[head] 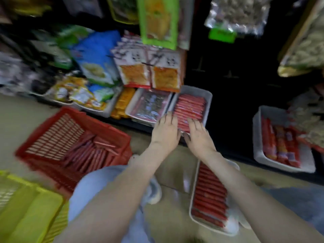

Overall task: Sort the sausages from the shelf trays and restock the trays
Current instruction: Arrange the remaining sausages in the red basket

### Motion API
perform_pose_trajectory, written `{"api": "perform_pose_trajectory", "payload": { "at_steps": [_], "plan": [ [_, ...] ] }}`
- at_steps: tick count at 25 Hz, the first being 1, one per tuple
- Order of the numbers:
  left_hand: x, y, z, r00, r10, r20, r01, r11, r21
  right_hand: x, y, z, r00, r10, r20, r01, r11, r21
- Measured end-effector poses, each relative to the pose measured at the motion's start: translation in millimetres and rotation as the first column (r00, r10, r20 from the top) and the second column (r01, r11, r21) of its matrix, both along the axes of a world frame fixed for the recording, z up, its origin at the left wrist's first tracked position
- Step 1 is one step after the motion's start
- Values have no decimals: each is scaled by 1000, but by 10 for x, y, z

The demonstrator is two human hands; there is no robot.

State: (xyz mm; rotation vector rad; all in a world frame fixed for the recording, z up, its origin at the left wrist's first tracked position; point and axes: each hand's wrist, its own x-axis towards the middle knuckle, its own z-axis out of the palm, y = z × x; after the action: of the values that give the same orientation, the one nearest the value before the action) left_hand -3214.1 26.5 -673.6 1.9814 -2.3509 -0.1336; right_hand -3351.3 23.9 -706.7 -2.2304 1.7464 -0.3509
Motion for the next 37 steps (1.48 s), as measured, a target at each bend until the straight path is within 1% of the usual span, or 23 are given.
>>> {"api": "perform_pose_trajectory", "payload": {
  "at_steps": [2, 4, 6, 8, 10, 11, 13, 16, 18, 19, 20, 21, 22, 24, 25, 26, 27, 30, 32, 37],
  "plan": [
    [633, 30, 299, 998, 60, 21, -58, 996, -64, 521, -111, 280, 993, 113, 35, -111, 992, -51],
    [1338, 154, 385, 988, 152, 9, -151, 983, -101, 1107, -215, 431, 972, 227, 55, -222, 972, -79],
    [2003, 351, 244, 966, 257, -20, -258, 963, -79, 1653, -295, 418, 946, 321, 46, -319, 946, -54],
    [2610, 586, -100, 906, 420, -45, -420, 907, -4, 2231, -380, 250, 906, 422, 36, -422, 907, -2],
    [3045, 759, -546, 819, 573, -37, -565, 816, 123, 2752, -452, -23, 834, 551, 3, -551, 834, 43],
    [3213, 802, -798, 774, 633, -10, -620, 760, 197, 3010, -494, -220, 788, 615, -23, -612, 787, 82],
    [3437, 773, -1345, 708, 704, 55, -685, 666, 296, 3440, -586, -723, 697, 711, -94, -698, 703, 138],
    [3564, 527, -2172, 646, 758, 95, -711, 551, 438, 3839, -738, -1521, 539, 788, -299, -765, 606, 217],
    [3604, 344, -2710, 623, 773, 123, -702, 482, 525, 3999, -816, -2057, 444, 815, -371, -760, 562, 325],
    [3619, 285, -2955, 617, 775, 138, -702, 462, 542, 4072, -857, -2315, 423, 819, -387, -758, 554, 343],
    [3635, 258, -3173, 613, 775, 152, -707, 453, 543, 4125, -864, -2527, 432, 814, -388, -762, 560, 324],
    [3646, 249, -3377, 609, 776, 166, -717, 448, 533, 4167, -858, -2736, 471, 803, -366, -734, 587, 342],
    [3665, 256, -3540, 608, 773, 182, -729, 453, 513, 4199, -861, -2961, 502, 790, -351, -726, 606, 324],
    [3670, 297, -3747, 616, 760, 207, -743, 472, 475, 4215, -893, -3250, 497, 799, -339, -700, 600, 387],
    [3680, 295, -3767, 619, 755, 217, -748, 483, 455, 4221, -919, -3306, 485, 804, -343, -651, 594, 473],
    [3685, 285, -3769, 623, 747, 231, -752, 492, 439, 4229, -938, -3323, 478, 806, -349, -608, 590, 531],
    [3695, 259, -3756, 625, 742, 242, -755, 497, 427, 4236, -953, -3321, 485, 799, -356, -590, 600, 540],
    [3740, 203, -3704, 636, 727, 261, -753, 510, 416, 4307, -882, -3264, 534, 768, -354, -596, 639, 486],
    [3756, 226, -3688, 642, 725, 252, -750, 523, 405, 4357, -828, -3257, 559, 737, -380, -556, 673, 487],
    [3818, 258, -3687, 675, 681, 283, -728, 551, 409, 4446, -829, -3241, 628, 654, -421, -452, 747, 486]
  ]
}}
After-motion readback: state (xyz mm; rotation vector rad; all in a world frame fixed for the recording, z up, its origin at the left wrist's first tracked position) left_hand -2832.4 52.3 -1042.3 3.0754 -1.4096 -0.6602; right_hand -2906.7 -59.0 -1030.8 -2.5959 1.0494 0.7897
